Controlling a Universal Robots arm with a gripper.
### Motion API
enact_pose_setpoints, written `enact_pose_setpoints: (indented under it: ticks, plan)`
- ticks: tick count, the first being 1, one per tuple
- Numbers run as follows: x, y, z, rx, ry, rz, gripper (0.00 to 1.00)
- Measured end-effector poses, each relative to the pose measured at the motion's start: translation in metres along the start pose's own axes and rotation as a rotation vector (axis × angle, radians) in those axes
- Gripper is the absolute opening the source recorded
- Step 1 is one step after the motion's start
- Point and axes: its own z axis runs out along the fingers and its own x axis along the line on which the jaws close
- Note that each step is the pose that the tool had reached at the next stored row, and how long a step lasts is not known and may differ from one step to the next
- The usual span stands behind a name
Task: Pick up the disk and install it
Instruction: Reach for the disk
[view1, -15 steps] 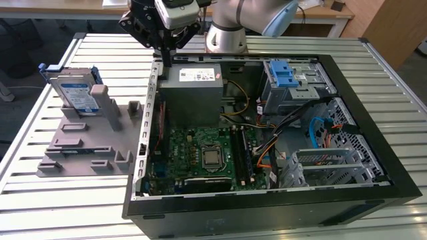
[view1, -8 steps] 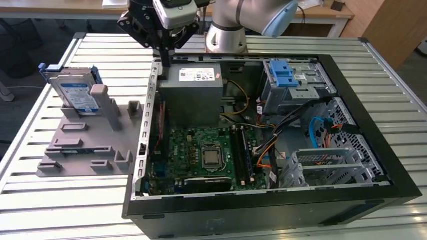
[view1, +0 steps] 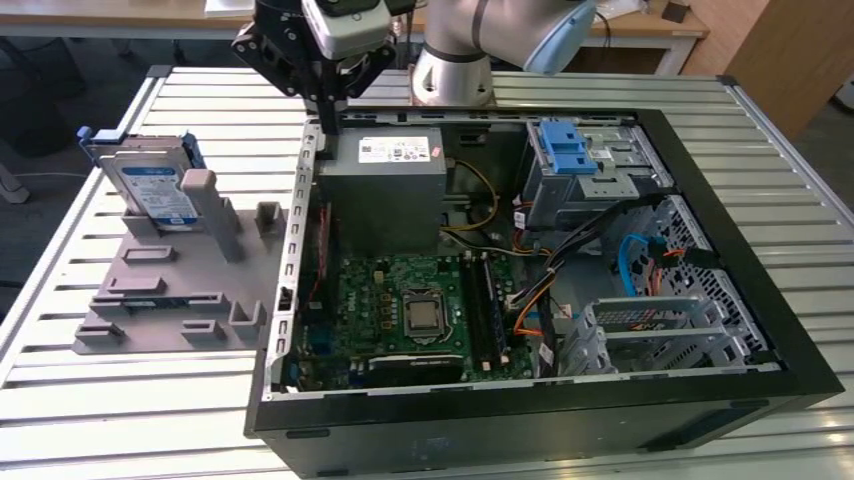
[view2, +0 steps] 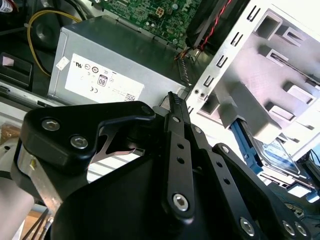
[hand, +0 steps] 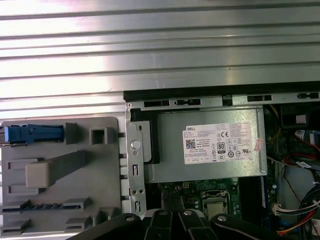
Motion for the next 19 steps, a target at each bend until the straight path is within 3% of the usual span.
enact_pose_setpoints:
  ticks: [19]
  plan:
    - [0.0075, -0.0006, 0.0006, 0.0001, 0.0003, 0.0, 0.11]
